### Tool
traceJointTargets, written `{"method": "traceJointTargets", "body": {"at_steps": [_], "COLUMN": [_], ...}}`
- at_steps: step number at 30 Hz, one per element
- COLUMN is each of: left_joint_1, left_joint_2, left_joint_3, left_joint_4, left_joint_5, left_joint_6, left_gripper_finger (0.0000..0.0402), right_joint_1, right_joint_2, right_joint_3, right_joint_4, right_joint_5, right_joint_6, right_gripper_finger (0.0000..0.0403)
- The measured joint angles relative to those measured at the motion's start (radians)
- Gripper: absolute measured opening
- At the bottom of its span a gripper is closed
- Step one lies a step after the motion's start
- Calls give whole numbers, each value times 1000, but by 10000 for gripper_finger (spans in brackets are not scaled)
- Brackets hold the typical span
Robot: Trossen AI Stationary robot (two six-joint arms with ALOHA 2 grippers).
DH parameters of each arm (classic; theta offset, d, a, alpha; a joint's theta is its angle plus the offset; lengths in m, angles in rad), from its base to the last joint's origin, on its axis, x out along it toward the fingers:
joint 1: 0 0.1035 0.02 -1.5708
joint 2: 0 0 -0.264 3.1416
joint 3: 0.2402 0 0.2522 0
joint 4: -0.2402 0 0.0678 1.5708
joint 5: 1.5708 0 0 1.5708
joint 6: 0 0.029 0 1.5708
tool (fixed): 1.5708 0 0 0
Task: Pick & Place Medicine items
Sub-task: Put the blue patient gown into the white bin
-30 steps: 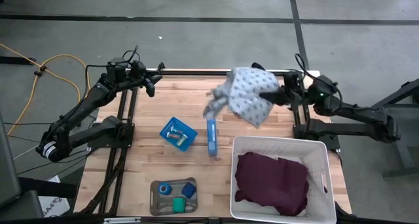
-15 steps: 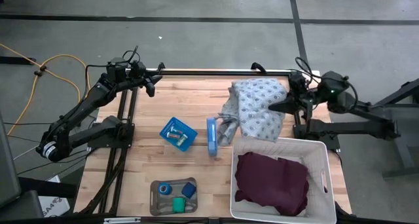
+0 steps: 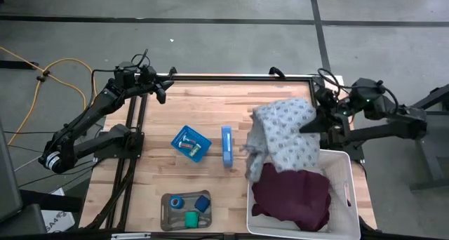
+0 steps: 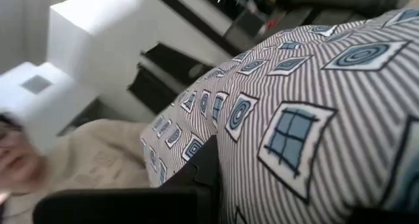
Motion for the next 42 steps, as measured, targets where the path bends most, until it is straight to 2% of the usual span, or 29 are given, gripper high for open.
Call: {"method": "traceJointTargets", "body": {"at_steps": [7,17,24,30,37,42], "left_joint_1": [0,0,0,0,0,0], "left_joint_2": [0,0,0,0,0,0], "left_joint_3": [0,0,0,0,0,0], "left_joint_4": [0,0,0,0,0,0], "left_joint_5": [0,0,0,0,0,0], "left_joint_6": [0,0,0,0,0,0], "left_gripper_finger": [136,136,136,136,136,136], "right_joint_1": [186,490,692,813,922,970], "right_joint_2": [17,68,140,199,295,332], "right_joint_3": [-1,-1,-1,-1,-1,-1], "right_joint_4": [-3,-14,-93,-199,-265,-262], "right_joint_5": [66,287,458,599,635,748], "right_joint_6": [159,351,467,569,729,788], "right_gripper_finger": [44,44,44,44,43,43]}}
